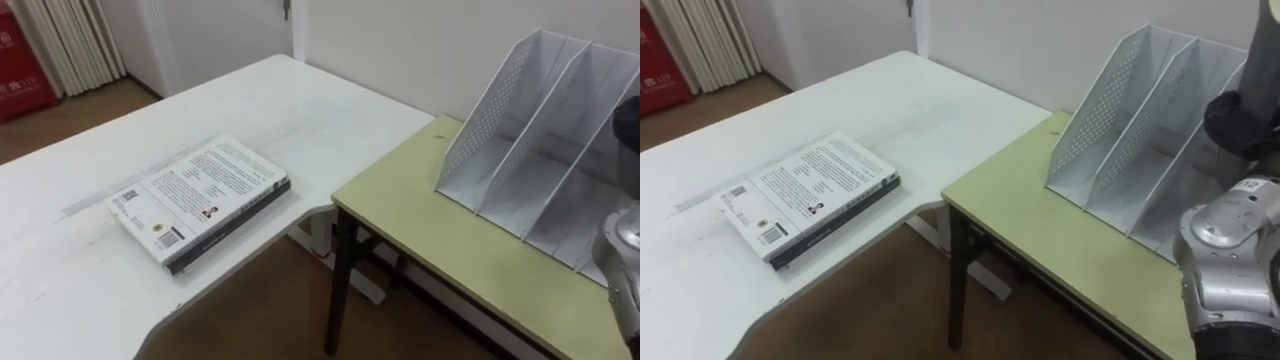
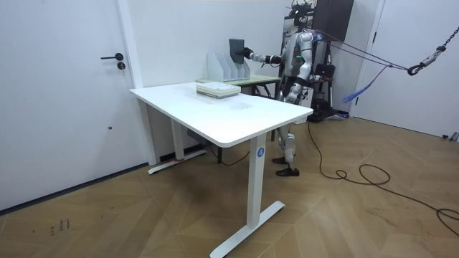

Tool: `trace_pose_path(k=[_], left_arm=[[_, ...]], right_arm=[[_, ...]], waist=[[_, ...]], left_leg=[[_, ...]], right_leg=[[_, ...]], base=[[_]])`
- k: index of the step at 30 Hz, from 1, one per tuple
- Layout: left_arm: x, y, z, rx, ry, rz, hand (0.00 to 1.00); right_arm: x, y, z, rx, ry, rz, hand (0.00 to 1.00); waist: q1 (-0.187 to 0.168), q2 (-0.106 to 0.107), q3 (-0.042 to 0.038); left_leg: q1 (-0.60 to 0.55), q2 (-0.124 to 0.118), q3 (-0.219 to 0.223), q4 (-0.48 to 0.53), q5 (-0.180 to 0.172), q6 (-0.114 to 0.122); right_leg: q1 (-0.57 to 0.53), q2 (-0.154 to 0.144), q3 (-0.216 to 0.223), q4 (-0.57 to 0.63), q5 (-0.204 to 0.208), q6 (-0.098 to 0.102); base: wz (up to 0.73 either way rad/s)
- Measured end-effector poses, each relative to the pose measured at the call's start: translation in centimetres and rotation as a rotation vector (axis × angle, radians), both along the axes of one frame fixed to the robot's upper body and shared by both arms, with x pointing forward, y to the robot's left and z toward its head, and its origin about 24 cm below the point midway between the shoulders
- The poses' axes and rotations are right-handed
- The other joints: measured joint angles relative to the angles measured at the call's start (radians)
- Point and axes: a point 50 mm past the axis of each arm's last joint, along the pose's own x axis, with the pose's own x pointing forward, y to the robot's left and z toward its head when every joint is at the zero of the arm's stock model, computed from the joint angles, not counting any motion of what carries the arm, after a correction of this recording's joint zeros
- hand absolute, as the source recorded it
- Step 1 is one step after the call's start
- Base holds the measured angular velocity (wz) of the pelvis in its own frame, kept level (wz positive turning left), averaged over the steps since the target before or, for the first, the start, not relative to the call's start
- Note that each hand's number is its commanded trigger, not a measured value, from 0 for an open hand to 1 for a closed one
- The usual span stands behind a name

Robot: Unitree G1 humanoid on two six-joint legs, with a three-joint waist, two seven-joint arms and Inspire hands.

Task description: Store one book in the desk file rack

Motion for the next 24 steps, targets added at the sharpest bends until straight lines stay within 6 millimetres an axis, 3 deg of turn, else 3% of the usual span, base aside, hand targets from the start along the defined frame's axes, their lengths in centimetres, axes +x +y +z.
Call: trace_pose_path(k=[24], left_arm=[[-0.12,0.06,-0.06,0.002,0.014,0.007,0.0]], right_arm=[[0.0,-0.04,-0.2,0.002,0.009,0.0,0.0]], waist=[[0.001,0.006,-0.0048]], left_leg=[[0.0,0.0,0.0,0.001,0.0,0.0]], right_leg=[[0.001,0.0,0.0,0.001,0.0,0.0]], base=[[0.0]])
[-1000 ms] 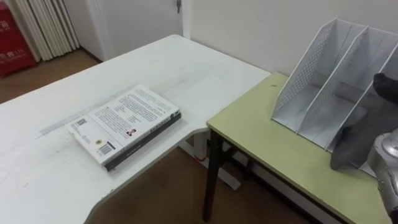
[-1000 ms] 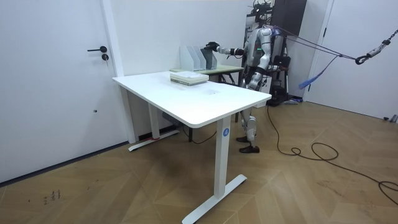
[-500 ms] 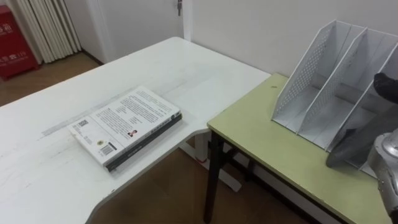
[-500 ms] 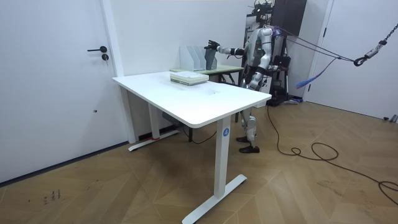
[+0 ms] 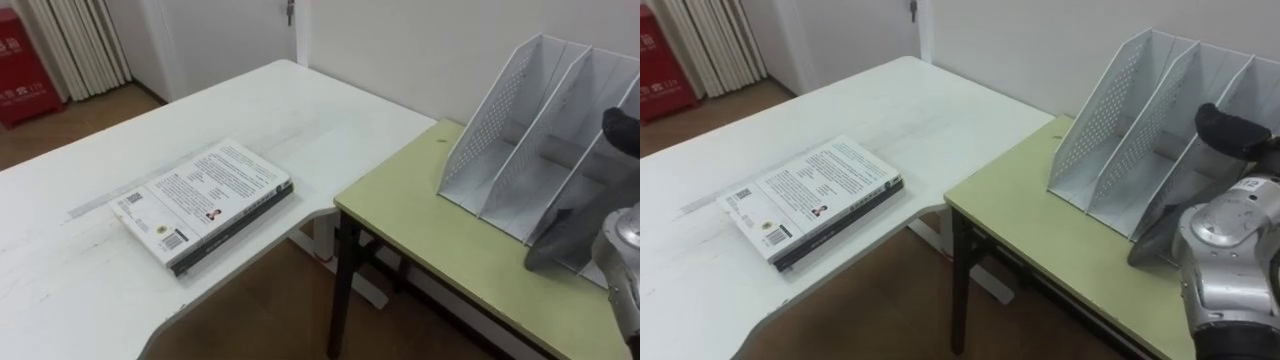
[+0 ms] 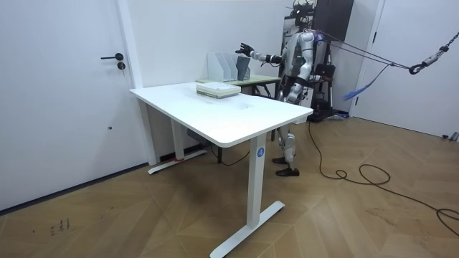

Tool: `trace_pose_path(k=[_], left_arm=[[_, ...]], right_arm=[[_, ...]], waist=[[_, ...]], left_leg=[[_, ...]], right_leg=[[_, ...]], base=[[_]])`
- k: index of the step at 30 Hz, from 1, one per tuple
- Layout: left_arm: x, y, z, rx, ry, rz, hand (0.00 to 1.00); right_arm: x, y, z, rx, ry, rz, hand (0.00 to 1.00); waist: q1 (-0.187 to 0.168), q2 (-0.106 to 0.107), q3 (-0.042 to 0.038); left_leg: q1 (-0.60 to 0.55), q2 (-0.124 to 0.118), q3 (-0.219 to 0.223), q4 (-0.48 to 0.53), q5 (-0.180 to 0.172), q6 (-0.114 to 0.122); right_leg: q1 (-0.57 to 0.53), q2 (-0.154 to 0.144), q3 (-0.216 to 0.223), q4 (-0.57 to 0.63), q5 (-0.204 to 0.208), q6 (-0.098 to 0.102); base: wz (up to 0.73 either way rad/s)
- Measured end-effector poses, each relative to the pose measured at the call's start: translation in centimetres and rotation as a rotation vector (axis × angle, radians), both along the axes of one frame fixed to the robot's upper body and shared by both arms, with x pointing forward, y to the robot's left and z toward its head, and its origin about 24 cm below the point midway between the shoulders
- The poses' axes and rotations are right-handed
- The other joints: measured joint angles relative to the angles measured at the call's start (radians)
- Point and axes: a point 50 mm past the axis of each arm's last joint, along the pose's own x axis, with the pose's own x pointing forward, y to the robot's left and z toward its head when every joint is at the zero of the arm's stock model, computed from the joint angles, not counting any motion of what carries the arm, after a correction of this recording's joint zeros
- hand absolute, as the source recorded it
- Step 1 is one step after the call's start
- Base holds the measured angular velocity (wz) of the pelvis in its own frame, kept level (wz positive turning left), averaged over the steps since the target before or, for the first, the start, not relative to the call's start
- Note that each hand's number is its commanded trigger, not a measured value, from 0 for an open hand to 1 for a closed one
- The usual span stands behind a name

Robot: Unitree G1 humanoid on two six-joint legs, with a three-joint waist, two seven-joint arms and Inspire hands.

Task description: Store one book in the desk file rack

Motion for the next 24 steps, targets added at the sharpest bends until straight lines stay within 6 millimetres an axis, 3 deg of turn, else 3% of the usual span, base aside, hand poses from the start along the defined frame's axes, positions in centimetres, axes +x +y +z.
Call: trace_pose_path(k=[5,11,16,21,24], left_arm=[[-0.2,0.3,0.0,-0.004,-0.005,0.025,0.0],[0.1,0.5,0.2,-0.002,-0.028,0.02,0.0],[-0.4,0.6,0.1,-0.011,-0.025,0.02,0.0],[-0.5,0.8,0.2,-0.015,-0.039,0.008,0.0],[-0.4,1.1,0.4,-0.016,-0.042,0.002,0.0]], right_arm=[[-0.3,1.6,3.4,-0.049,-0.155,0.064,0.0],[-0.7,3.9,6.7,-0.071,-0.304,0.29,0.0],[-1.2,6.4,7.8,-0.107,-0.33,0.587,0.0],[-1.9,9.1,7.7,-0.192,-0.288,0.884,0.0],[-2.1,11.3,6.7,-0.252,-0.205,1.105,0.0]], waist=[[-0.002,-0.015,0.0013],[-0.004,-0.023,0.003],[-0.012,-0.016,0.0077],[-0.016,-0.018,0.0114],[-0.018,-0.025,0.0111]], left_leg=[[0.0,0.001,0.0,-0.001,0.0,0.0],[0.005,0.001,0.015,-0.004,0.0,0.0],[0.008,0.005,0.022,-0.009,0.0,0.0],[0.009,0.011,0.026,-0.018,0.0,-0.001],[0.004,0.013,0.03,-0.019,0.0,-0.001]], right_leg=[[-0.002,0.001,0.0,0.0,0.0,0.0],[0.002,0.0,0.009,-0.002,0.0,0.001],[0.002,-0.003,0.024,-0.001,0.001,0.0],[-0.003,-0.002,0.025,-0.003,0.001,0.0],[-0.005,0.001,0.035,-0.002,0.002,-0.001]], base=[[-0.01],[-0.03],[-0.06],[-0.03],[0.0]])
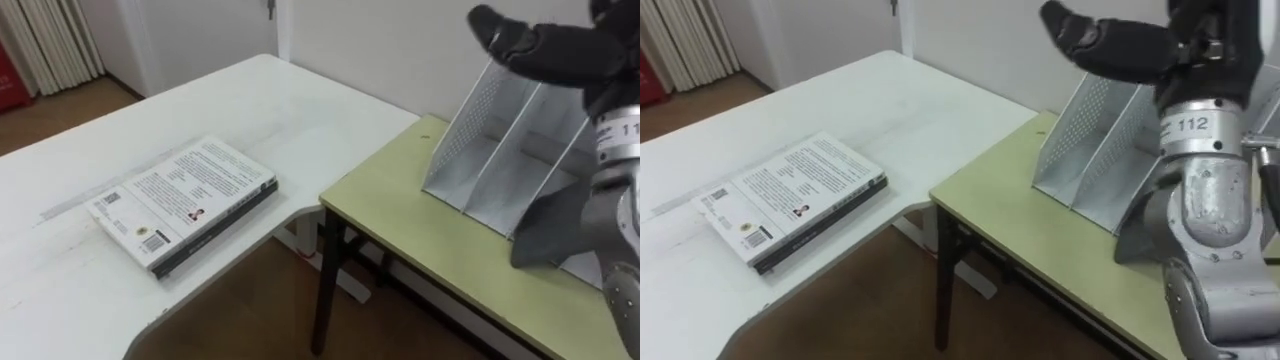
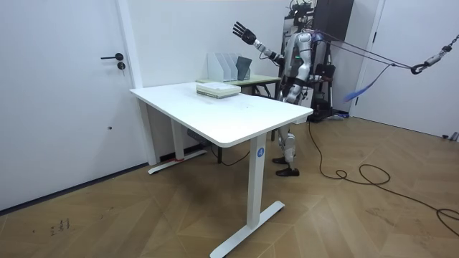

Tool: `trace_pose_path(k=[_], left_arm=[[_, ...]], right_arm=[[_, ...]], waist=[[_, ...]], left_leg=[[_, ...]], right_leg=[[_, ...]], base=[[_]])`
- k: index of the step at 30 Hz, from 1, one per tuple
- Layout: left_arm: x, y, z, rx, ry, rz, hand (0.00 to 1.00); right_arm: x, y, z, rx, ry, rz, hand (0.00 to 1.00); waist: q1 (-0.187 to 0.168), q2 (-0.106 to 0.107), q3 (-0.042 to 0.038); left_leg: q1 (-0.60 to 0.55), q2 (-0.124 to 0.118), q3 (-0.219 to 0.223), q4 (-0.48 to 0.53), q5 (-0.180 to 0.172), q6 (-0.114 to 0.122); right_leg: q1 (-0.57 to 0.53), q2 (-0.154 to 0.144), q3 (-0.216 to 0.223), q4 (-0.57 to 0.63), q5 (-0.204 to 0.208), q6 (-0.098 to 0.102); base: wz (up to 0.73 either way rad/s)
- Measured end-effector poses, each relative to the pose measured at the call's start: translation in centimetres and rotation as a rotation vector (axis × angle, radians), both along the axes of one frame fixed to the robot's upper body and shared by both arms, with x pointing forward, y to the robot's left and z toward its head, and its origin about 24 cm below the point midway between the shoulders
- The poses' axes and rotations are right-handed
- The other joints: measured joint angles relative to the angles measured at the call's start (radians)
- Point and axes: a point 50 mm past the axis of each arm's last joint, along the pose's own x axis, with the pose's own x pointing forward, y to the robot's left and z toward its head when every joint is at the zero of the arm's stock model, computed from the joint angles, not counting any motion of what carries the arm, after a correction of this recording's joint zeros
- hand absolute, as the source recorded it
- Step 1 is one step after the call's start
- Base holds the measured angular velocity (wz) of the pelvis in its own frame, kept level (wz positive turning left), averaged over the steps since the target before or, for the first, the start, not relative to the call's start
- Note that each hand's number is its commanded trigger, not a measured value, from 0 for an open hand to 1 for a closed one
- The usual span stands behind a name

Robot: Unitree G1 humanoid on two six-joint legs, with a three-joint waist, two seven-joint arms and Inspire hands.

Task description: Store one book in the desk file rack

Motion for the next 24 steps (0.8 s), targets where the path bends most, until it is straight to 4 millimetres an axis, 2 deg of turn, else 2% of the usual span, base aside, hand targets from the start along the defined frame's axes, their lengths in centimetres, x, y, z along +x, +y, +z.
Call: trace_pose_path(k=[2,4,9,12,15,16,17,18,20,22,23,24], left_arm=[[0.5,0.2,0.1,-0.004,-0.009,-0.013,0.0],[0.6,0.4,0.2,-0.005,-0.007,-0.024,0.0],[1.0,1.3,0.5,0.006,0.004,-0.034,0.0],[1.6,1.6,0.6,0.008,0.01,-0.047,0.0],[2.3,1.9,0.7,0.004,0.029,-0.074,0.0],[2.8,1.8,0.8,0.001,0.029,-0.083,0.0],[3.3,1.6,0.8,0.0,0.024,-0.092,0.0],[3.3,1.6,0.8,-0.001,0.027,-0.091,0.0],[3.2,1.5,0.7,-0.011,0.038,-0.071,0.0],[3.1,1.3,0.6,-0.012,0.039,-0.064,0.0],[3.1,1.1,0.5,-0.008,0.04,-0.062,0.0],[3.2,1.1,0.5,-0.003,0.04,-0.066,0.0]], right_arm=[[-0.2,1.4,-1.4,-0.094,0.08,0.155,0.0],[-0.6,2.2,-2.4,-0.156,0.137,0.249,0.0],[-1.4,4.9,-4.8,-0.363,0.28,0.527,0.0],[-2.3,5.8,-7.0,-0.48,0.384,0.68,0.0],[-2.8,5.8,-12.0,-0.597,0.616,0.769,0.0],[-3.5,5.3,-14.7,-0.642,0.755,0.783,0.0],[-4.6,4.7,-17.2,-0.677,0.883,0.795,0.0],[-5.2,4.4,-18.2,-0.696,0.938,0.803,0.0],[-7.3,3.1,-21.4,-0.738,1.115,0.829,0.0],[-8.7,2.2,-23.5,-0.793,1.236,0.804,0.0],[-9.3,1.6,-24.9,-0.805,1.313,0.788,0.0],[-9.6,1.3,-25.6,-0.811,1.35,0.776,0.0]], waist=[[0.006,-0.004,0.0017],[0.016,-0.008,0.0009],[0.022,-0.022,0.0045],[0.047,-0.03,0.002],[0.083,-0.042,0.0064],[0.105,-0.046,0.013],[0.125,-0.045,0.0141],[0.128,-0.043,0.0153],[0.131,-0.028,0.0235],[0.13,-0.018,0.0212],[0.123,-0.018,0.0117],[0.121,-0.016,0.0091]], left_leg=[[-0.004,0.001,0.002,0.0,0.0,0.0],[-0.012,0.002,0.002,0.0,0.0,0.0],[-0.02,0.004,-0.001,0.0,0.0,-0.001],[-0.017,0.004,-0.003,0.002,-0.001,-0.001],[-0.01,0.003,-0.004,0.007,-0.001,-0.001],[-0.003,0.003,-0.004,0.008,-0.001,-0.001],[-0.003,0.003,-0.005,0.006,-0.002,0.001],[-0.006,0.002,-0.007,0.006,-0.003,0.002],[-0.02,0.0,-0.015,0.01,-0.005,0.005],[-0.022,0.0,-0.015,0.009,-0.004,0.005],[-0.03,0.0,-0.014,0.01,-0.004,0.005],[-0.033,0.0,-0.014,0.011,-0.003,0.005]], right_leg=[[-0.004,-0.002,-0.006,0.001,0.0,0.0],[-0.012,-0.002,-0.011,0.003,0.001,-0.001],[-0.016,0.0,-0.015,0.003,0.001,-0.001],[-0.013,-0.001,-0.013,0.002,0.001,-0.002],[-0.005,-0.002,-0.013,0.001,0.002,-0.002],[0.002,-0.002,-0.013,0.0,0.004,-0.001],[0.001,-0.002,-0.014,-0.001,0.006,0.0],[0.001,-0.003,-0.016,0.0,0.007,0.001],[0.001,-0.006,-0.028,-0.001,0.011,0.005],[-0.003,-0.007,-0.028,0.002,0.011,0.005],[-0.012,-0.007,-0.026,0.004,0.011,0.005],[-0.015,-0.007,-0.025,0.004,0.011,0.005]], base=[[0.0],[0.0],[0.0],[0.02],[0.02],[0.0],[0.0],[0.07],[0.09],[-0.02],[-0.03],[0.0]])
